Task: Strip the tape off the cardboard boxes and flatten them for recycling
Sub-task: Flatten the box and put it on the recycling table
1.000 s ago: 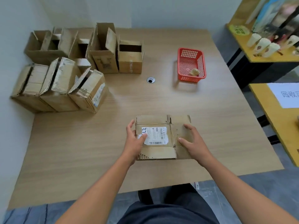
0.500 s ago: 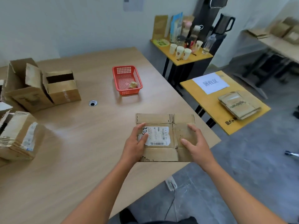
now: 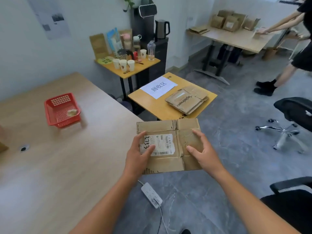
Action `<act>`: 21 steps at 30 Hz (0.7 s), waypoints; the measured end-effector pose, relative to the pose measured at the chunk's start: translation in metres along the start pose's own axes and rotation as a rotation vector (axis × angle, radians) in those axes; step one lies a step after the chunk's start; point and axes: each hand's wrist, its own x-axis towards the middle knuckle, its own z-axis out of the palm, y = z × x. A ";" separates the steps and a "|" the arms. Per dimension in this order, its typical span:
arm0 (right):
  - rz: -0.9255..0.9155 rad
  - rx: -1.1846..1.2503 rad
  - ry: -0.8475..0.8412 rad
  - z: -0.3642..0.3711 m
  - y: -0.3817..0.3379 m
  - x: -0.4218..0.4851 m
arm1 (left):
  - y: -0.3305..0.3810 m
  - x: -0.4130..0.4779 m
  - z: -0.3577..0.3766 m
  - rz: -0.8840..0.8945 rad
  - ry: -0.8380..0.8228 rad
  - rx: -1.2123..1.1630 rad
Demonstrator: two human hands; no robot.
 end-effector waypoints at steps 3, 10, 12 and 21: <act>0.019 -0.008 0.036 -0.051 0.027 0.008 | 0.017 0.010 0.058 -0.002 -0.032 0.032; 0.049 -0.006 0.102 -0.138 0.075 0.034 | 0.041 0.036 0.158 -0.020 -0.065 0.064; 0.049 -0.006 0.102 -0.155 0.086 0.046 | 0.044 0.049 0.176 -0.021 -0.066 0.082; 0.098 -0.084 0.051 -0.210 0.128 0.145 | 0.040 0.137 0.264 -0.035 -0.066 0.022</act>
